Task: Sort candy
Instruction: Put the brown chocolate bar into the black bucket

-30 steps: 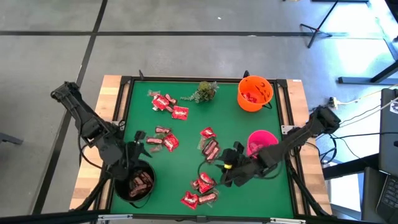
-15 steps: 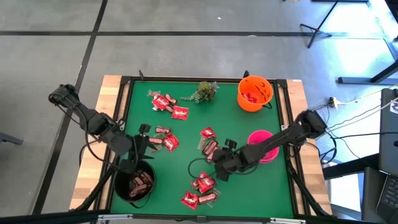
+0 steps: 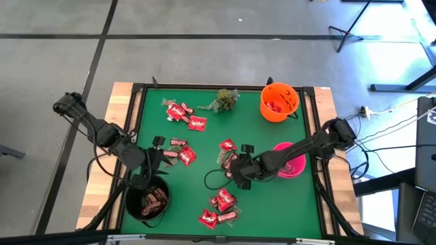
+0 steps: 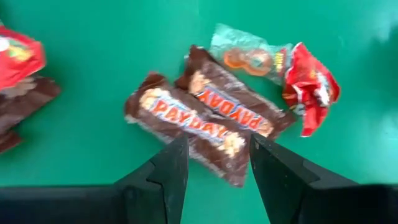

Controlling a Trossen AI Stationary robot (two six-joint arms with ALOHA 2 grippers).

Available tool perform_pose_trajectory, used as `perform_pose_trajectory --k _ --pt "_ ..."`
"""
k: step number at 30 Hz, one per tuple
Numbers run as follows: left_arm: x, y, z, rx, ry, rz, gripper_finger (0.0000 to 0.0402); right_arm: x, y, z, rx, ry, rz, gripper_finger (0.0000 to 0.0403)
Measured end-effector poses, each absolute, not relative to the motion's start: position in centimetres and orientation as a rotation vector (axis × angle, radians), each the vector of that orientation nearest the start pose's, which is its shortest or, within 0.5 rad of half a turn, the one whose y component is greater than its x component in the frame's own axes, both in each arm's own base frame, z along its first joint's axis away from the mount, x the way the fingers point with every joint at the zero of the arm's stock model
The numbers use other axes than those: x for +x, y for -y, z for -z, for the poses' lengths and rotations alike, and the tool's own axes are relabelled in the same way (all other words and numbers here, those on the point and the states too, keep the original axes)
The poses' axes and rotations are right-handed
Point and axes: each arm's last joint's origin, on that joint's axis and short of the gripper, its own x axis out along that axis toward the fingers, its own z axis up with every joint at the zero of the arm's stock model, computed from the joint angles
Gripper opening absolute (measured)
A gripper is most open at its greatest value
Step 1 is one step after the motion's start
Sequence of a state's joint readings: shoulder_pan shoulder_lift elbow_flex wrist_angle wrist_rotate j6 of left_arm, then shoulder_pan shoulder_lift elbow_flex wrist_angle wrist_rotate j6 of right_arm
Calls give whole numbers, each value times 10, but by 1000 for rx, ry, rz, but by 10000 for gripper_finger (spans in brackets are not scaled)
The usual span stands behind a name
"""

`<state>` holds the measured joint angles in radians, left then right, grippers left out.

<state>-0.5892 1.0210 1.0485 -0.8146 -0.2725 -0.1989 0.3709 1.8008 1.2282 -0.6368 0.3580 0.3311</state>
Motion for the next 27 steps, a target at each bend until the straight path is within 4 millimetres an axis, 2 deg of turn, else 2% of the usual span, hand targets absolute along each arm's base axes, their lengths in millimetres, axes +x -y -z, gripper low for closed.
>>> perform_pose_trajectory --k 3,11,18,21,25,27 --pt "165 101 -328 140 -742 229 151 336 -113 -184 -139 -1118 180 166" --pt "165 101 -328 135 -739 230 151 343 -112 -155 -135 -1212 159 166" --pt "165 101 -328 135 -738 228 151 344 -112 -151 -90 -1223 182 158" --pt "165 101 -328 135 -738 228 151 343 -113 -151 -72 -1226 180 123" --pt "165 101 -328 135 -738 228 151 343 -114 -151 -21 -1234 175 40" --pt "165 101 -328 135 -737 228 151 343 -114 -152 8 -1230 190 12"
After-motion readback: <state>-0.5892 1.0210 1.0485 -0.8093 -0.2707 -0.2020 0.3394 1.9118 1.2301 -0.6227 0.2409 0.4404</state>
